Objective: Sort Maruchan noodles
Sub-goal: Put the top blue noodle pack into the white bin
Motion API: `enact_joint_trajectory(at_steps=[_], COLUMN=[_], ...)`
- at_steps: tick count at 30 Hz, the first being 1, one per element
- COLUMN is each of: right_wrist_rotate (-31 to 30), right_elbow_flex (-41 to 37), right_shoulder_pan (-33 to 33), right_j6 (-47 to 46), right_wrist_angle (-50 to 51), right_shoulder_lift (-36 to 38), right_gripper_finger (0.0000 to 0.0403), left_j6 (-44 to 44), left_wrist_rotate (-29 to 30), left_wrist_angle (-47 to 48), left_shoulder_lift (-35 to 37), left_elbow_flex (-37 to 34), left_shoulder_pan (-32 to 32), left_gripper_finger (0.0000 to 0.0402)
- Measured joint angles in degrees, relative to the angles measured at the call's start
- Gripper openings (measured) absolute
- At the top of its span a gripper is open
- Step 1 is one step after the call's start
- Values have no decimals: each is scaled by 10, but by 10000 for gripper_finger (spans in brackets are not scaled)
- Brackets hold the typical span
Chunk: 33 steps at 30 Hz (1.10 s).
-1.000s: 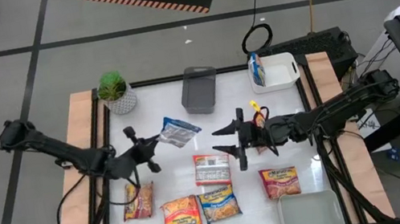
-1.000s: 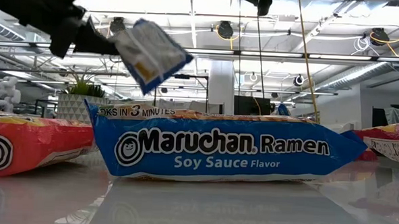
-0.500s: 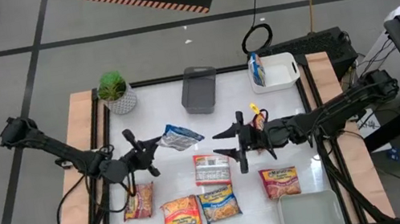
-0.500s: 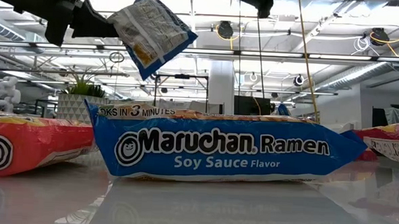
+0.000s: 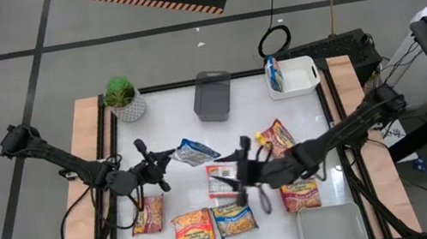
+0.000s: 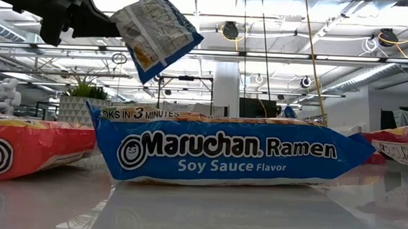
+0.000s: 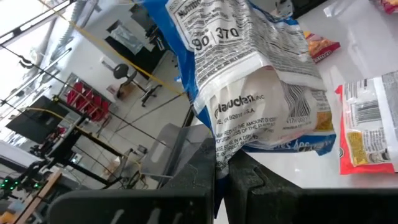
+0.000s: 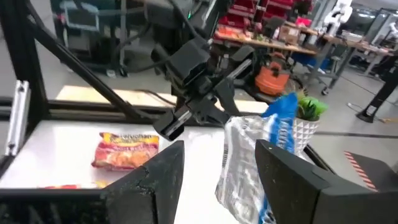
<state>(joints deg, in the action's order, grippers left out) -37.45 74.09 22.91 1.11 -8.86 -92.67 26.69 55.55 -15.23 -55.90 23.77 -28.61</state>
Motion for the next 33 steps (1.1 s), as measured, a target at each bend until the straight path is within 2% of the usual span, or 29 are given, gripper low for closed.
enact_joint_trajectory(at_steps=[4, 9, 18, 21, 25, 30, 33], right_wrist_rotate=[0, 0, 31, 32, 77, 85, 112], right_elbow_flex=[39, 43, 42, 31, 22, 21, 21], right_shoulder_pan=[-4, -8, -28, -41, -52, -59, -65], right_j6=[10, 2, -32, -48, -72, -78, -80], right_wrist_angle=[16, 26, 43, 44, 44, 44, 44], right_shoulder_lift=[-42, -50, -50, -50, -50, -50, -50], right_gripper_finger=[192, 200, 281, 285, 281, 272, 264], left_j6=[-22, -2, 36, 36, 36, 31, 28], left_wrist_rotate=[-26, -65, -66, -76, -77, -77, -77], left_wrist_angle=[-1, 1, 0, 0, 0, 0, 0], left_shoulder_lift=[0, 0, 0, 0, 0, 0, 0], left_elbow_flex=[0, 0, 0, 0, 0, 0, 0], left_shoulder_pan=[-5, -26, -35, -32, -33, -33, -33], left_gripper_finger=[13, 13, 14, 14, 14, 14, 14])
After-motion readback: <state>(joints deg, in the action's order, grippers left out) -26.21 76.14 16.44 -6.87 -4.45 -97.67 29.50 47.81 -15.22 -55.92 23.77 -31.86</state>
